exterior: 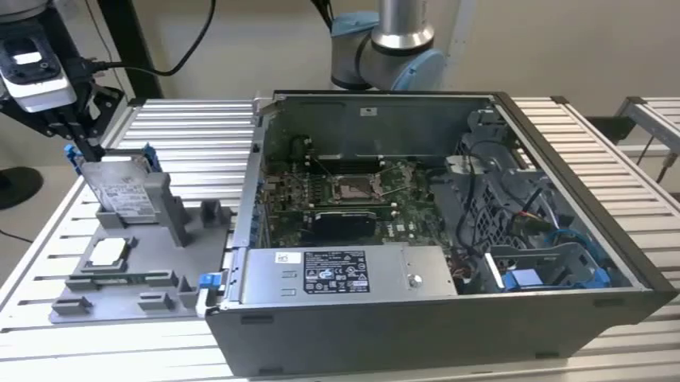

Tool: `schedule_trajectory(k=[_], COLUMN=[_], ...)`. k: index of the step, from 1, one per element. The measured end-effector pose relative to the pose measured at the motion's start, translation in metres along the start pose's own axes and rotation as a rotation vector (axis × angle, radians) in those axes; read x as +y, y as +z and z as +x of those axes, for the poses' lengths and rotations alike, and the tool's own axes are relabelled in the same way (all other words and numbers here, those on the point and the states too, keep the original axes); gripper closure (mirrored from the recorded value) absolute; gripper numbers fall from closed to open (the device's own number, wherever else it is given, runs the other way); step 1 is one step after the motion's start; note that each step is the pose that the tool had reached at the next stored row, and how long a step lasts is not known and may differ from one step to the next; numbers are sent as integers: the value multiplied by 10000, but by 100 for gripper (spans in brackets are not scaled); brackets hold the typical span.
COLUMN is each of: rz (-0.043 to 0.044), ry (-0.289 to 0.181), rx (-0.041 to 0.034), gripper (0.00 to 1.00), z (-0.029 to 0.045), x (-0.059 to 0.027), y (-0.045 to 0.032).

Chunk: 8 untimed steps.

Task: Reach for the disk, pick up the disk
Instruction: 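Reach for the disk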

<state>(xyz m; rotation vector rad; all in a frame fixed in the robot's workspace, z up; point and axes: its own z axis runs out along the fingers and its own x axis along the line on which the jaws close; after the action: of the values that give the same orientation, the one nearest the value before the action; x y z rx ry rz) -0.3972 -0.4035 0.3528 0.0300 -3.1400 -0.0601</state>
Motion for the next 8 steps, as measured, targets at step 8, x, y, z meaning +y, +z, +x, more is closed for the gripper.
schedule_trajectory(k=[8], rz=[0], ry=[-2], rx=[1], gripper=[100], z=[-1], x=[273], y=[14])
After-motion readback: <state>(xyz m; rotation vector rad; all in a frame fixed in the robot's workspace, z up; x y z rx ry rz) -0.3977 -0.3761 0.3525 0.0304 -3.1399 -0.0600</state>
